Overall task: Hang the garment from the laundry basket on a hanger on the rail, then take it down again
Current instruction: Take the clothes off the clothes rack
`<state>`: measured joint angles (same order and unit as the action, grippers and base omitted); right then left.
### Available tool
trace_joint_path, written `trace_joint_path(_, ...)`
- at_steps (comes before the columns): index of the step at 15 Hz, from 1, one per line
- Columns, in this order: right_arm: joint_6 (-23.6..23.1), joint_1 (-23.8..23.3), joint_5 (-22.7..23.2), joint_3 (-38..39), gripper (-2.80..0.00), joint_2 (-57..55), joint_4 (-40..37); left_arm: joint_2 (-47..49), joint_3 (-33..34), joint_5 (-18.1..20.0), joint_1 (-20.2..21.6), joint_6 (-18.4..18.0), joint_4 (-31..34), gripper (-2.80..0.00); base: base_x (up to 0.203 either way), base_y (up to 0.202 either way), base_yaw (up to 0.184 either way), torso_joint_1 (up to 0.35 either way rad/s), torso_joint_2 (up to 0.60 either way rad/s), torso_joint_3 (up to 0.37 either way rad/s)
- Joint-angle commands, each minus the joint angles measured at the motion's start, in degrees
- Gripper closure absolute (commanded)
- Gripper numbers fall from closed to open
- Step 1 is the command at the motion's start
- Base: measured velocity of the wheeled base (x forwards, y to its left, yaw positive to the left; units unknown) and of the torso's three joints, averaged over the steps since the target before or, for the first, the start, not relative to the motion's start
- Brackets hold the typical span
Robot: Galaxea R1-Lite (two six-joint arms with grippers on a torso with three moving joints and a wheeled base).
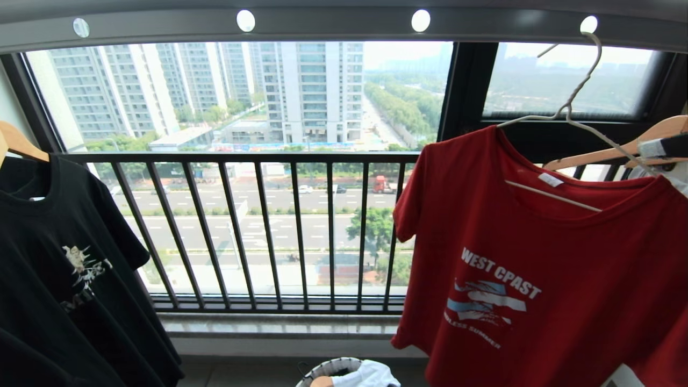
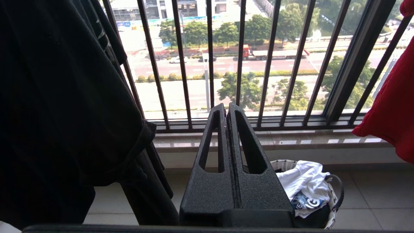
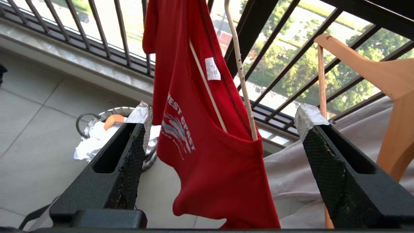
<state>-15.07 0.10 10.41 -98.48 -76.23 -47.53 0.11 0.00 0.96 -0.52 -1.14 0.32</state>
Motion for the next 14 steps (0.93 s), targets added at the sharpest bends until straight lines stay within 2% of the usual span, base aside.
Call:
trace_joint_path(1,-0.01,-1.48,2.68,-0.05,-2.80,-4.54,2.84,0.05,0.09,0.00,0.00,0.00,0.03,0.00,0.000,0.000,0.000,0.000,0.00,0.000)
trace_joint_path(4,1.15,-3.23,10.20,0.03,-2.80,-6.82,6.13,-0.02,0.09,0.00,0.00,0.00,0.03,0.00,0.000,0.000,0.000,0.000,0.00,0.000)
trace_joint_path(7,1.91,-4.56,13.09,0.10,-2.80,-10.47,11.87,-0.02,0.09,0.01,0.00,0.00,0.03,0.00,0.000,0.000,0.000,0.000,0.00,0.000)
trace_joint_path(9,2.79,-5.38,17.67,0.29,-2.80,-12.40,14.32,-0.02,0.01,0.04,0.00,0.00,-0.02,0.00,0.000,0.000,0.000,0.000,0.00,0.000)
trace_joint_path(14,3.06,-5.55,18.86,0.29,-2.80,-15.91,19.25,0.04,0.09,0.00,0.00,0.00,0.03,0.00,0.000,0.000,0.000,0.000,0.00,0.000)
